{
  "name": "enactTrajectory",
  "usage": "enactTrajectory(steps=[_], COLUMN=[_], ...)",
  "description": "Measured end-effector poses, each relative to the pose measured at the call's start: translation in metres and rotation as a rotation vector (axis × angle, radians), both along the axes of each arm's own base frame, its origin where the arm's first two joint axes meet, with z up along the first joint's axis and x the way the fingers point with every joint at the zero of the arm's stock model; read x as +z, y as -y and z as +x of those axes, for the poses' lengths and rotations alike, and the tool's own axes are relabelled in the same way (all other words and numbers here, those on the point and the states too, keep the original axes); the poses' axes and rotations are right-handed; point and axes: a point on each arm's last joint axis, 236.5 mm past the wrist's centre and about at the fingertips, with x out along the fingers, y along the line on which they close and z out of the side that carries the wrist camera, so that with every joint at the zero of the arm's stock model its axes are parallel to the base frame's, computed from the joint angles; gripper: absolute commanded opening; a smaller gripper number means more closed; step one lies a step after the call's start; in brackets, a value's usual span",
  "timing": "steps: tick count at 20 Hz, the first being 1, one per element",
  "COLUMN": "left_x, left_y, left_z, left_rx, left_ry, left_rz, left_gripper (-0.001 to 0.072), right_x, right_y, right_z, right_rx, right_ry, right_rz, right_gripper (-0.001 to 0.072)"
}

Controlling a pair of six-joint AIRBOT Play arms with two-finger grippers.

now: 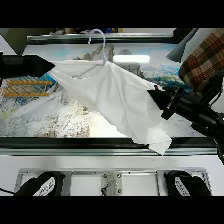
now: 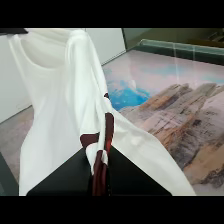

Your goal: Fold the clothes and pants, and hang the long-sleeved shirts on hangers.

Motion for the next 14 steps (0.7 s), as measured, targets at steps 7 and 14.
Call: enactTrajectory(steps=[7,14], left_x=[0.009,-0.046], left_y=[0.062,0.119], left_z=[-0.041,-0.048], left_rx=[-0.158,-0.299], left_ry=[0.002,-0.135], left_rz=[0.022,0.073], left_gripper=[0.0017,0.0469], right_x=[0.041,0.074], right_y=[0.014,0.02], right_z=[0.011,0.01], right_rx=[-0.074,-0.098], right_ry=[0.089,0.184], right_rz=[0.087,0.145], right_gripper=[0.0013,0.0013])
